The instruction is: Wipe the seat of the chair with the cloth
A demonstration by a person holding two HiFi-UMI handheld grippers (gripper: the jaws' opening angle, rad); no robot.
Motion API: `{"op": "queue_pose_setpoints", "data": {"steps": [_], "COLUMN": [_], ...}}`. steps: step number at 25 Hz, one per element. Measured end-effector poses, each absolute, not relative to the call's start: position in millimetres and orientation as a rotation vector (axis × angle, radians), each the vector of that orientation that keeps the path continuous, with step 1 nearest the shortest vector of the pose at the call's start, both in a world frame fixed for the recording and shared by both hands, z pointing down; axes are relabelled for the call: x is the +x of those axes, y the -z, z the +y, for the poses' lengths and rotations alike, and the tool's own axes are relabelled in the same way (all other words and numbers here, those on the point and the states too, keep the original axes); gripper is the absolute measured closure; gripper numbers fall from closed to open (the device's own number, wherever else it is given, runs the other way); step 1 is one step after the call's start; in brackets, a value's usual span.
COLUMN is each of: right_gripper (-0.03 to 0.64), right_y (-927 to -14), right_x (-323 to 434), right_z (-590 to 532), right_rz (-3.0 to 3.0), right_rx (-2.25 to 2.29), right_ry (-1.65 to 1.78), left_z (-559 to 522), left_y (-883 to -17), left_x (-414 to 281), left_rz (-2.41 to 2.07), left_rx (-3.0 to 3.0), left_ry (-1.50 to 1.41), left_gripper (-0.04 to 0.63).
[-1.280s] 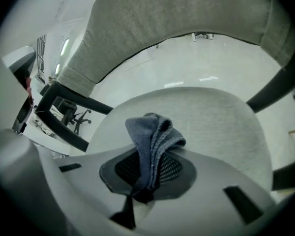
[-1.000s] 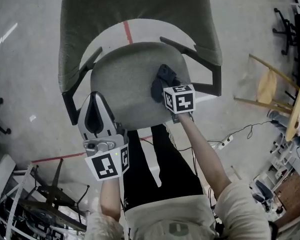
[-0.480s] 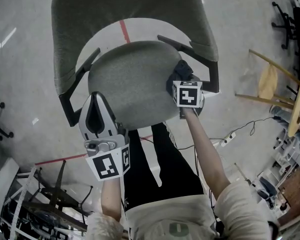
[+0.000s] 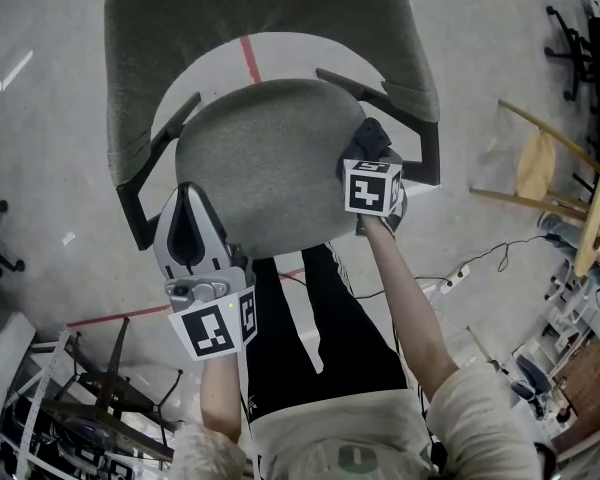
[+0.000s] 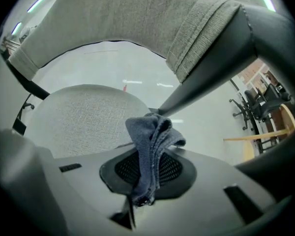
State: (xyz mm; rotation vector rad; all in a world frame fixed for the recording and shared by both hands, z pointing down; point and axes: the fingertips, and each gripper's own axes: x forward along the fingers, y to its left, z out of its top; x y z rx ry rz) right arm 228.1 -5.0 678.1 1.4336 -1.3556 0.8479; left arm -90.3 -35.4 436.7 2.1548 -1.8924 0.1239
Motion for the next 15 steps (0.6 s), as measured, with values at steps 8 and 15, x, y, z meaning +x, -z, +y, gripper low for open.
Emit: {"op": "queue_pose_setpoints", "data": {"steps": [8,15], "right_gripper": [0.560,0.560], "right_y": [-667.7,-575.8], "right_x": [226.6,183.9], "right_z": [-5.3,-30.4], "right_rz": [-1.390,-1.770], "right_rx": [1.467,1.493], "right_ry": [-0.916,-1.039], "left_z": [-37.8,-35.5], "left_y": [-430.4,-422.1], "left_x": [-91.1,-106.1], "left_rz": [-1.916,-1.957], "left_rx": [2.155,2.171], "left_ry": [-0.116,-0.147], "left_gripper": [0.580,0.580]}}
